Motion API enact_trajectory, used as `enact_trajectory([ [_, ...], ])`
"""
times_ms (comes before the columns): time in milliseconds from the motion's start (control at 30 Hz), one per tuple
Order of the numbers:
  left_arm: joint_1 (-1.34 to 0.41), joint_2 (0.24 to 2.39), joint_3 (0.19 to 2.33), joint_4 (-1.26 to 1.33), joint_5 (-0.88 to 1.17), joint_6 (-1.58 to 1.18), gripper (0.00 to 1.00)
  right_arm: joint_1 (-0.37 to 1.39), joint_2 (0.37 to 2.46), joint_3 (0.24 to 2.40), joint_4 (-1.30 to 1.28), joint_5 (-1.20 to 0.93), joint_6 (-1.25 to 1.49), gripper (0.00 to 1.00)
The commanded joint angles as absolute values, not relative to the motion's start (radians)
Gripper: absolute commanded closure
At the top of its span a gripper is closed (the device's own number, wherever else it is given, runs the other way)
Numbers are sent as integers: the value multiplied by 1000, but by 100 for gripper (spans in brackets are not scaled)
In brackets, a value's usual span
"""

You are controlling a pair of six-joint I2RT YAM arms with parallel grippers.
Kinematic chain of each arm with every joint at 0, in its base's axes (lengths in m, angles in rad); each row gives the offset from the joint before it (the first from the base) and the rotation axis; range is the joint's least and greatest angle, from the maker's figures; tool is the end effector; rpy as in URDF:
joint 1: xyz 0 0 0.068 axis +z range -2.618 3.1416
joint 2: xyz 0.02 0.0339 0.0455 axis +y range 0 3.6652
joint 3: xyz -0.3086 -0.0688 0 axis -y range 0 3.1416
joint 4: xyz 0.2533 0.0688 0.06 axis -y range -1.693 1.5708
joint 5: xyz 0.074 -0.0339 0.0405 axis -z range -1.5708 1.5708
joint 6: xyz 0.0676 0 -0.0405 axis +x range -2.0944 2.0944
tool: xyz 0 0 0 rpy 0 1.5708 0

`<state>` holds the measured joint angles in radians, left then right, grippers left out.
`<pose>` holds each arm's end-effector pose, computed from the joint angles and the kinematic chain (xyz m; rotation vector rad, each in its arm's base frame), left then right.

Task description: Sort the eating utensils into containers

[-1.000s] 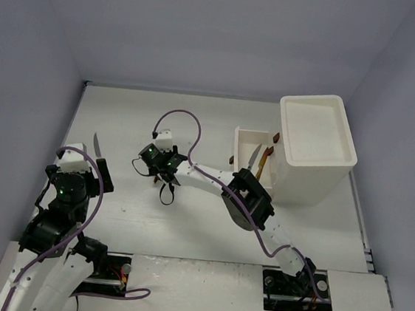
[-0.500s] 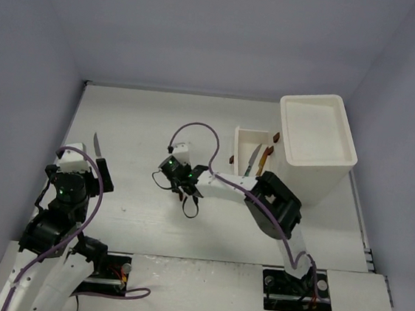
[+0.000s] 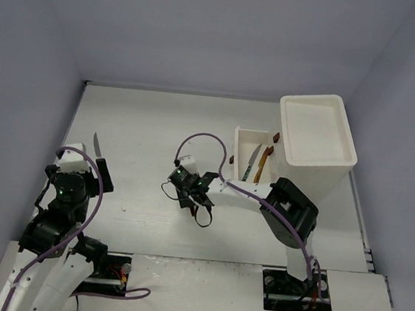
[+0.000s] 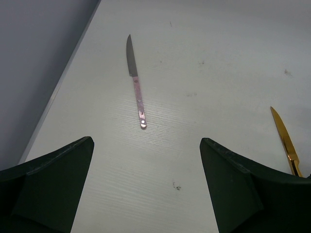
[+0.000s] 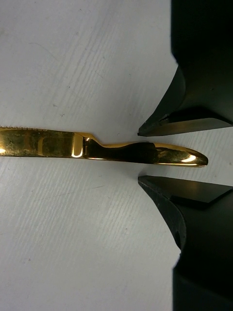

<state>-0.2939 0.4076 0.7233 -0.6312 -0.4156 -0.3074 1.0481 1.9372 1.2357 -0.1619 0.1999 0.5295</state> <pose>0.0921 0.0006 0.3294 -0.2935 1.8354 -0.0247 0.2382 0.3866 0.1774 -0.5441 2.4073 0.4718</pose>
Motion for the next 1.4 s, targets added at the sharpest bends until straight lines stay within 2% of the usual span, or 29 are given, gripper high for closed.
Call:
enact_trajectory([
  [0,-285,422,732,-583,-419,-313,11,1052,1992,1296,-204,178,510,64],
  [333,-285,417,732,-583,-420,-313,11,1041,2039,1315,-206,187,504,70],
  [400,-285,417,731,-583,-420,-313,11,1038,2043,1308,-209,196,507,68],
  [600,-285,417,731,-583,-420,-314,11,1027,2054,1322,-210,226,504,54],
  [867,-285,414,730,-581,-417,-313,11,1019,2091,1361,-213,229,499,56],
  [967,-285,412,730,-583,-420,-311,11,1019,2101,1367,-215,223,499,60],
  [1067,-285,410,730,-583,-419,-311,11,1019,2112,1371,-215,217,500,70],
  [1167,-285,408,730,-583,-420,-311,11,1019,2120,1368,-216,212,501,81],
  [1267,-285,408,730,-583,-420,-311,11,1019,2111,1364,-216,210,494,97],
  [1367,-285,408,730,-583,-417,-312,11,1017,2074,1362,-218,213,475,100],
])
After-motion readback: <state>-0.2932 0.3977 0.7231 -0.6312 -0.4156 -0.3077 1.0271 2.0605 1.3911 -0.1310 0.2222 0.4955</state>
